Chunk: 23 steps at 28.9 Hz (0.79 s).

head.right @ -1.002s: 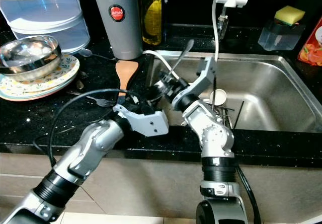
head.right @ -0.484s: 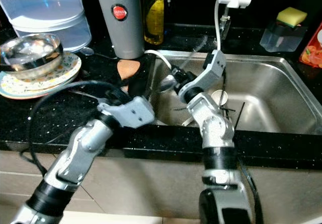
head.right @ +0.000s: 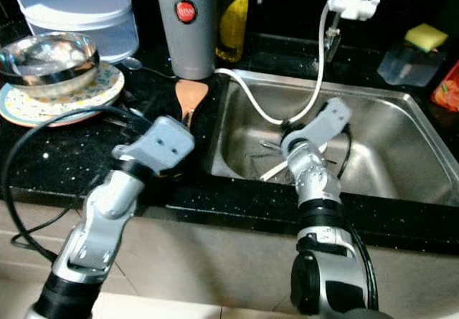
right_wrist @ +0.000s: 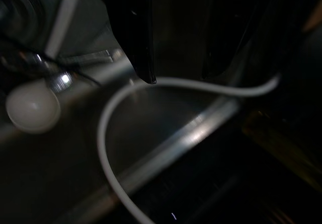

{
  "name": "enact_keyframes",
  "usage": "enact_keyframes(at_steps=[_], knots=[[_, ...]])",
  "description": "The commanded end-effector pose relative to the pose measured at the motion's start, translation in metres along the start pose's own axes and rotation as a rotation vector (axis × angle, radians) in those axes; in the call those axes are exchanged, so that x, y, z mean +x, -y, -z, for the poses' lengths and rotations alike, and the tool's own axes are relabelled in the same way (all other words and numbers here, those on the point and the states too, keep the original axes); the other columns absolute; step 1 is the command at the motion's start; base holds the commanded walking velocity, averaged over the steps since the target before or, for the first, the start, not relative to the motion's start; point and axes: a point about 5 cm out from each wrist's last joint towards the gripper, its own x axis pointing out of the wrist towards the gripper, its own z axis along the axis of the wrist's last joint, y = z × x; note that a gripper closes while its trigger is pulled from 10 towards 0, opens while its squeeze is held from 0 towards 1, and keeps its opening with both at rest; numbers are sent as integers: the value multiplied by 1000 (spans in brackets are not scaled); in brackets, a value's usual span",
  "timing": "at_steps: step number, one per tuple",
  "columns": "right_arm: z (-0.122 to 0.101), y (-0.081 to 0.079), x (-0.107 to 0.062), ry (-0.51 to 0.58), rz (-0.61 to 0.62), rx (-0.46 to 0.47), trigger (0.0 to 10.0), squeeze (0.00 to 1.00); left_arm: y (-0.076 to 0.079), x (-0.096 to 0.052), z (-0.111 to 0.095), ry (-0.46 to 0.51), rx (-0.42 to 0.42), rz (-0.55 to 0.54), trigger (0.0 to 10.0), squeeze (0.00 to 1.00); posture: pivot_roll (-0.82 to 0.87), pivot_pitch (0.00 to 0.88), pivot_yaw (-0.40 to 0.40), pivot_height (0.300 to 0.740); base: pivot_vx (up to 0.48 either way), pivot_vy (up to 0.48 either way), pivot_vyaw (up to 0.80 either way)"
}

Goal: Kitchen organization

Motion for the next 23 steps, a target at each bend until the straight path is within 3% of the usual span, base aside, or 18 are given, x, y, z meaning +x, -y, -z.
enact_keyframes(at_steps=[1,2,3,4,6,7,17,21,23], knots=[[-6,-2,0,32,-15,-7,10000,0,1,-1,-1,-12,-34,-2,10000,0,287,68,-138,740,0,0,0],[-14,-26,-6,108,-167,-121,10000,0,-4,-3,11,-132,-197,-64,10000,0,279,71,-132,740,0,0,0],[-14,-26,-6,108,-167,-121,10000,0,-4,-3,11,-132,-197,-64,10000,0,279,71,-132,740,0,0,0],[-13,-37,-11,125,-233,-177,10000,0,-5,-3,16,-185,-275,-85,10000,0,277,71,-129,740,0,0,0],[-13,-37,-11,125,-233,-177,10000,0,-5,-3,16,-185,-275,-85,10000,0,277,71,-129,740,0,0,0],[-8,-48,-19,133,-298,-219,10000,0,-5,-4,25,-276,-394,-102,10000,0,271,72,-121,740,0,0,0],[3,-44,-31,122,-313,-217,10000,0,-13,-7,31,-328,-445,-89,10000,0,259,62,-67,740,0,0,0],[2,-34,-34,145,-267,-225,10000,0,-12,4,27,-309,-427,-23,10000,0,215,54,-49,740,0,0,0],[0,-37,-37,162,-281,-240,10000,0,-18,12,23,-277,-370,31,10000,0,203,40,-40,740,0,0,0]])
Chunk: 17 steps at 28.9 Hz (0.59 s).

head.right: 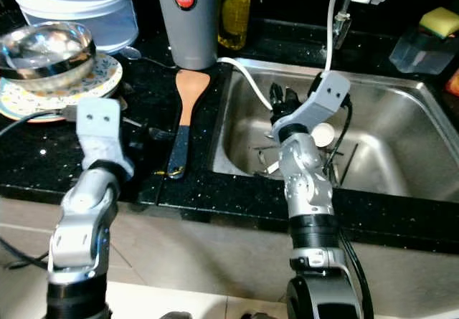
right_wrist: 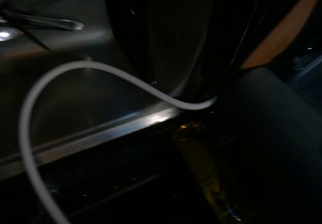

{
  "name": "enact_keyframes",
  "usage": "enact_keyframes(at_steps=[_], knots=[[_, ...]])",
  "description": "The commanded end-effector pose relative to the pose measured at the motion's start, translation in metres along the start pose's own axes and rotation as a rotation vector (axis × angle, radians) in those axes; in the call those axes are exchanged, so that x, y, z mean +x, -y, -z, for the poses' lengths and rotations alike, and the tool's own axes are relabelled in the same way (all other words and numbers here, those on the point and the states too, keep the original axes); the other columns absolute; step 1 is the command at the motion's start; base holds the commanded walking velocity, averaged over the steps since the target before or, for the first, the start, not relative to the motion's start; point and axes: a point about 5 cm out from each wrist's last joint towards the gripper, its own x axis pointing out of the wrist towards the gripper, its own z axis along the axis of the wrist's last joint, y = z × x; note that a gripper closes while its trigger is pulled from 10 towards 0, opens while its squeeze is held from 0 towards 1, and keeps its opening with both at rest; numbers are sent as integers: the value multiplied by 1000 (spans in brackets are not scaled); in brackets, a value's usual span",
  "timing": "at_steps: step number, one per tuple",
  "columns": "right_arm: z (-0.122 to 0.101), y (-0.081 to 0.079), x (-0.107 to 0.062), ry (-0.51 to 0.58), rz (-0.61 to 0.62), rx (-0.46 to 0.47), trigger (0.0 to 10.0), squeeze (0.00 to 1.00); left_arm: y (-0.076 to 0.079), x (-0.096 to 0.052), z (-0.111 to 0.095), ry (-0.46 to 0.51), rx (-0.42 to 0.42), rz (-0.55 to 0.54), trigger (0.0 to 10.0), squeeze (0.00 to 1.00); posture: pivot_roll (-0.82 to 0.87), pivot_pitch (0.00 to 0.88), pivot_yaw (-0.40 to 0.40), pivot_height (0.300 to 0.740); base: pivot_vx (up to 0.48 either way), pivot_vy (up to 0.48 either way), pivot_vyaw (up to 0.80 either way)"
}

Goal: Kitchen organization

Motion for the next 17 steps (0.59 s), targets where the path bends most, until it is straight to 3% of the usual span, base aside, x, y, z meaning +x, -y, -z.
enact_keyframes(at_steps=[1,4,5,9,12,15,17], knots=[[-7,2,-3,33,10,-16,10000,0,-1,5,-2,-8,56,57,10000,0,203,40,-40,740,0,0,0],[-9,3,-4,43,1,-29,10000,0,-8,8,-8,4,113,87,10000,0,199,32,-41,740,0,0,0],[-13,4,-4,62,4,-37,10000,0,-20,9,-11,8,152,103,10000,0,196,23,-36,740,0,0,0],[-23,7,-4,103,2,-75,10000,0,-30,6,-11,-12,171,134,10000,0,189,6,-27,740,0,0,0],[-30,8,-5,128,-10,-109,10000,0,-30,1,-6,-34,176,196,10000,0,184,1,-24,740,0,0,0],[-37,11,-5,127,-30,-218,10000,0,-23,-8,-1,-65,186,325,10000,0,173,0,-17,740,0,0,0],[-40,15,-6,114,-14,-243,10000,0,-23,-15,0,-83,184,402,10000,0,169,0,-19,740,0,0,0]])
